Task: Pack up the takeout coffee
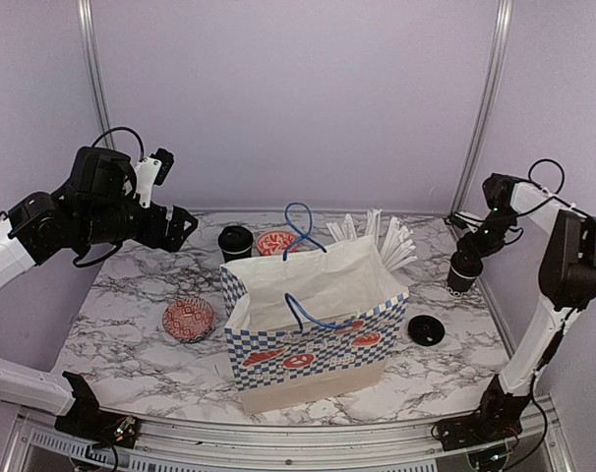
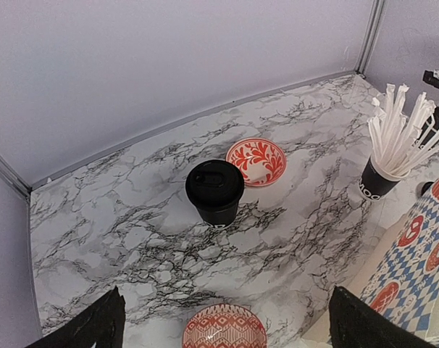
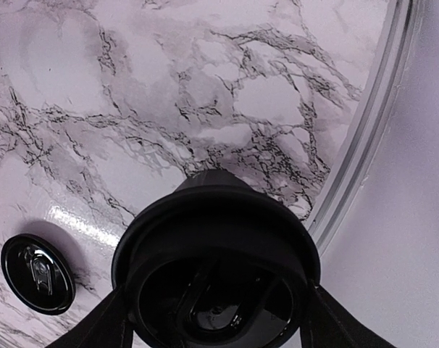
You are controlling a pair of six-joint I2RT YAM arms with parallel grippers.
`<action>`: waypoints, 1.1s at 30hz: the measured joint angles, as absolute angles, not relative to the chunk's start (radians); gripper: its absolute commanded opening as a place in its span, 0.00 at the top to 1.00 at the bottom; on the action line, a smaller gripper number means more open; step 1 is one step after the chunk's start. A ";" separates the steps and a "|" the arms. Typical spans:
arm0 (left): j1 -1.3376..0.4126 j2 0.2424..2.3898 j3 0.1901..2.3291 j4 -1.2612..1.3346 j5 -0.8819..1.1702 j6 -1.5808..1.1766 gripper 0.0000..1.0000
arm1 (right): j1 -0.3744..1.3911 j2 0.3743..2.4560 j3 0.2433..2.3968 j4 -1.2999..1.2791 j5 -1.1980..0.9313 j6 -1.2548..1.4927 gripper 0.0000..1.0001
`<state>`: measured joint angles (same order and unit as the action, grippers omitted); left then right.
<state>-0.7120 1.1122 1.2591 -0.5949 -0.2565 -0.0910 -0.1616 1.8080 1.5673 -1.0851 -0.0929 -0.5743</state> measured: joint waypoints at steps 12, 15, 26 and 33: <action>-0.712 1.102 1.253 -0.595 -0.241 -0.096 0.01 | -0.155 1.797 1.557 -1.126 -0.167 -0.574 0.44; -0.712 1.095 1.254 -0.595 -0.226 -0.096 0.01 | -0.142 1.760 1.525 -1.139 -0.201 -0.574 0.48; -0.717 1.142 1.374 -0.601 0.194 -0.076 0.11 | 0.036 1.454 1.614 -1.139 -0.419 -0.544 0.54; -0.799 1.326 1.526 -0.651 0.308 -0.052 0.12 | 0.083 1.362 1.806 -1.090 -0.677 -0.560 0.56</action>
